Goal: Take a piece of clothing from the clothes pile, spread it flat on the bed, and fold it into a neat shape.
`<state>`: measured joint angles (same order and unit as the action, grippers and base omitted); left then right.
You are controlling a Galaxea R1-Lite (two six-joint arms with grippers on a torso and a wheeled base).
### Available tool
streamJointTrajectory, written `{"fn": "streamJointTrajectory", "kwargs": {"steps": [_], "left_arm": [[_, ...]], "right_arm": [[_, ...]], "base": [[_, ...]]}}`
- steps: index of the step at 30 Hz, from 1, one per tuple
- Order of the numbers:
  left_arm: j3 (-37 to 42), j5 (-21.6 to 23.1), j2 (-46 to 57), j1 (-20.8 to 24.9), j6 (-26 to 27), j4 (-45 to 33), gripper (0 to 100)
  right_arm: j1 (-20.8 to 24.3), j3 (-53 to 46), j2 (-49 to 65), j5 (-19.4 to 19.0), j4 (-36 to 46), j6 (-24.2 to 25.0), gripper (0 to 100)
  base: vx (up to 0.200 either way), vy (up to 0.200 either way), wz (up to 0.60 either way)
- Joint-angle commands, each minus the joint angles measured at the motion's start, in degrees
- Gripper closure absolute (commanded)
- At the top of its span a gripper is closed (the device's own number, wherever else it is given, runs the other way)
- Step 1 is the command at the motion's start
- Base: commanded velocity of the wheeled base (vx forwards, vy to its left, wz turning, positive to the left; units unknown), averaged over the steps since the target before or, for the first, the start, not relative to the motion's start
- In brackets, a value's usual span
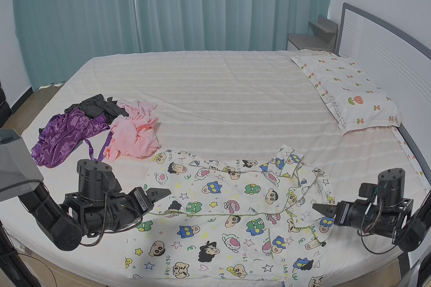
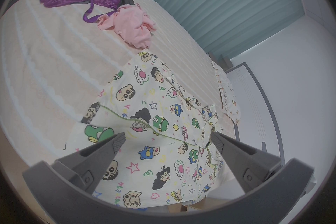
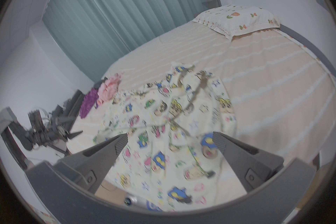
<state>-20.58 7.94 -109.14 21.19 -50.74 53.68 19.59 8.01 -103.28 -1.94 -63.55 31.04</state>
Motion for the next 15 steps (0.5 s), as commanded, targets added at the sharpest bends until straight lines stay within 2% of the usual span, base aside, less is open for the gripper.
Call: {"fn": "streamJointTrajectory", "kwargs": {"steps": [1,4,15], "left_arm": [[0.36,-0.03,-0.11,-0.27,-0.68,0.38,0],[0.54,-0.11,-0.37,-0.09,-0.59,0.47,0],[0.45,-1.08,-2.3,0.17,-0.5,0.99,0]], "right_arm": [[3.0,9.31,-6.32,-0.08,-0.26,6.05,0],[3.88,13.7,-10.89,0.0,-0.17,8.25,0],[1.94,26.8,-28.65,0.36,-0.17,9.13,0]], "base": [[0.0,0.0,0.0],[0.2,0.0,0.0],[0.0,0.0,0.0]]}}
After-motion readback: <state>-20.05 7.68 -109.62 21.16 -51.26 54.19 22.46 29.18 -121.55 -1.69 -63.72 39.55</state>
